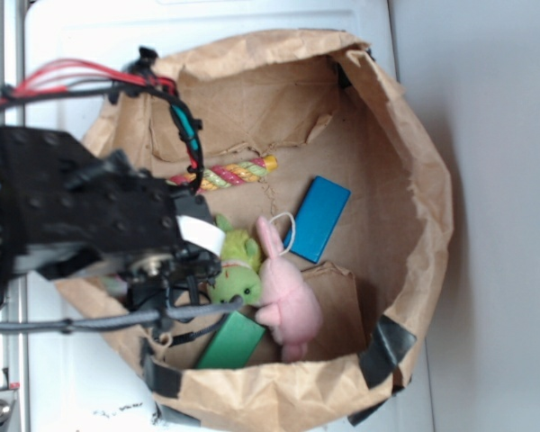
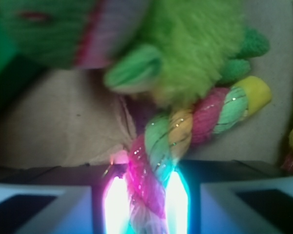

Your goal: Grab the multicolored rope.

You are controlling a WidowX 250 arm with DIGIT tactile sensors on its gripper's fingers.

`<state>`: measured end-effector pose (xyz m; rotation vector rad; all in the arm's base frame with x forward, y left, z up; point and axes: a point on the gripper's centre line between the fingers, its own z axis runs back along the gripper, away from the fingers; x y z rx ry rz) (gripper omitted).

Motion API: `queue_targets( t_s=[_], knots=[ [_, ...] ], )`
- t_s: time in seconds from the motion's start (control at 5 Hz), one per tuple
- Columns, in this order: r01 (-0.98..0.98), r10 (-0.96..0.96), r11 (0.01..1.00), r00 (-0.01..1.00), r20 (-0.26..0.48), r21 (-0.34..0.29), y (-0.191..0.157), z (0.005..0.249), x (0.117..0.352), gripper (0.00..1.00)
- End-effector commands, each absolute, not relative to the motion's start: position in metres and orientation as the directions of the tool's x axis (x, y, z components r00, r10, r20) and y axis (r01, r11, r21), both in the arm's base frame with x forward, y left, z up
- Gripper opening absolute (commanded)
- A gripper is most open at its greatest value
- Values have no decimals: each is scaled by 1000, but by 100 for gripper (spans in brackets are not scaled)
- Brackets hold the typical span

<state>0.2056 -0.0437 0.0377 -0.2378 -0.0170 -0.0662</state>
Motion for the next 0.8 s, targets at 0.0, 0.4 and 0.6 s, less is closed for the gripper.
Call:
queue_targets(
  t_s=[0.0,0.4,0.6],
  knots=[
    [95,-73,956,994,87,-279,-45,98,208,0],
    [99,-64,952,990,127,-289,-44,144,229,0],
    [96,-61,958,989,136,-271,-43,152,236,0]
  ],
)
